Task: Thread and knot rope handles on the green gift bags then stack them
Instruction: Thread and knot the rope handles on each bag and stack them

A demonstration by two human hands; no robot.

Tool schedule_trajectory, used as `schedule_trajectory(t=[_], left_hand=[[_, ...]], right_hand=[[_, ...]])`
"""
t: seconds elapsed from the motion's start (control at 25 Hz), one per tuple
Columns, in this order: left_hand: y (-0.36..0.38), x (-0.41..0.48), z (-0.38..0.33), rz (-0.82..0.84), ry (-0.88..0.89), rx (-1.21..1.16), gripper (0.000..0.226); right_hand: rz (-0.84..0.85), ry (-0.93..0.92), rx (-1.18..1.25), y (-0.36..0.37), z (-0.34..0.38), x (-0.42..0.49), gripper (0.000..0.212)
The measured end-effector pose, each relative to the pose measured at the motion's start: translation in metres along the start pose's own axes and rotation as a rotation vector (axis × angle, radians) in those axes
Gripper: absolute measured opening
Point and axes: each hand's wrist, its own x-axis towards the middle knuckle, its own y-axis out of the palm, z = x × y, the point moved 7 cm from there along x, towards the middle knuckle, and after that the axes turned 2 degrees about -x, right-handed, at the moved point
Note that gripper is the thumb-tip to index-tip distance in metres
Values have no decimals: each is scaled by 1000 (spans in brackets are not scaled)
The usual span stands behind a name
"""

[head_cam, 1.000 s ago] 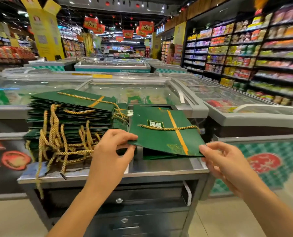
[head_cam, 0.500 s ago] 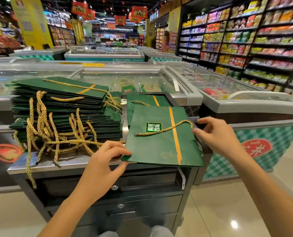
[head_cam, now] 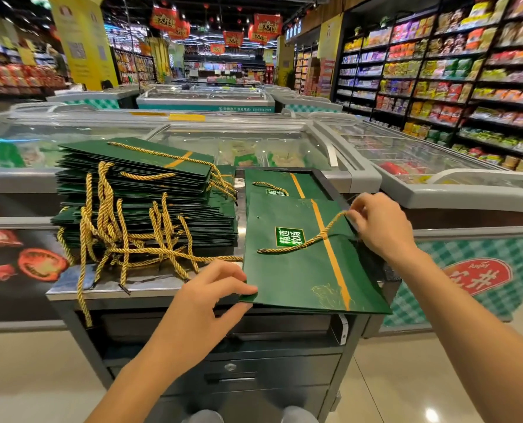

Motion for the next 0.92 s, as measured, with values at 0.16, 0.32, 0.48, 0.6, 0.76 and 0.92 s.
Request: schedule_trajectory(t=[0.16, 0.32, 0.48, 0.6, 0.76, 0.92], left_hand=[[-1, -3, -9, 82, -8, -95, 22], [-2, -4, -12, 145, -34, -139, 24], [-12, 11, -13, 139, -89, -176, 18], [-18, 47, 5, 112, -128, 47, 21], [-8, 96, 34, 192, -278, 244, 35], [15, 112, 40, 156, -407, 227, 43]], right_hand=[[-34, -124, 583, -28, 37, -3, 8], [233, -147, 907, -18, 80, -13, 19], [342, -122, 855, 12, 90, -12, 18], [443, -148, 725, 33, 91, -12, 29], [514, -202, 514, 46, 91, -16, 34], [441, -275, 278, 52, 101, -13, 30]])
